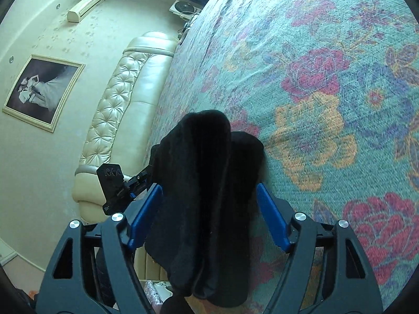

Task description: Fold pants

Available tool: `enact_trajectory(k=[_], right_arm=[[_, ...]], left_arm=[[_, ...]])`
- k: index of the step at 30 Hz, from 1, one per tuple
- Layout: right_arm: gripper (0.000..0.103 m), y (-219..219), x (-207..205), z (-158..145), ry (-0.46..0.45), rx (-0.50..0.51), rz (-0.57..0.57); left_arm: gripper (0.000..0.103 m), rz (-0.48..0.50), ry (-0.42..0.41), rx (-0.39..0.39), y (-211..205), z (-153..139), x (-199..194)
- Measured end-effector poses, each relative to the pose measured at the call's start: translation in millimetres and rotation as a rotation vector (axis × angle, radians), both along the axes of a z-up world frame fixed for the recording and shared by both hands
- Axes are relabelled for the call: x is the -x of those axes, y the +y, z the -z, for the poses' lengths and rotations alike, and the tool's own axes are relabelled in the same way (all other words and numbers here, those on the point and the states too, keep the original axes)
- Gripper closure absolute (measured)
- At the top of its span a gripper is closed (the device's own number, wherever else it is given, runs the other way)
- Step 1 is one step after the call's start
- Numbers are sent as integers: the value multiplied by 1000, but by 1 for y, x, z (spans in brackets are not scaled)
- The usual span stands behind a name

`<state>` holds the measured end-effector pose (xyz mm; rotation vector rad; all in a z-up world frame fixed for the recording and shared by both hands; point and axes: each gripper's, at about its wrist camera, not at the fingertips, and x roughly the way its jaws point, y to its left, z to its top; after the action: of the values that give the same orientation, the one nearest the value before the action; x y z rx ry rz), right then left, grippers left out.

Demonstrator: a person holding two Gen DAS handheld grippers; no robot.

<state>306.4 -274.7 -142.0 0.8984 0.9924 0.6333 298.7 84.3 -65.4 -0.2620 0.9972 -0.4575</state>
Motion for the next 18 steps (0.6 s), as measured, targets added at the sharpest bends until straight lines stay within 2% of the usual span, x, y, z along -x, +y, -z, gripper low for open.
enact_trajectory(k=[2, 5, 9, 13, 15, 18], right_arm=[[29, 2, -7, 5, 19, 36, 5], [29, 2, -9, 4, 13, 20, 11], [28, -13, 9, -8, -35, -27, 76], [25, -20, 38, -24, -70, 3, 137], [25, -16, 56, -32, -86, 53, 161], [24, -6, 82, -43, -111, 128, 185]], left_arm=[[19, -29, 42, -12, 4, 13, -6], [19, -57, 63, 86, 18, 20, -5], [19, -97, -21, 141, 33, 5, 18], [19, -184, -109, 167, 49, -18, 50], [19, -212, -145, 155, 50, -29, 73], [19, -234, -188, 92, 41, -42, 105]])
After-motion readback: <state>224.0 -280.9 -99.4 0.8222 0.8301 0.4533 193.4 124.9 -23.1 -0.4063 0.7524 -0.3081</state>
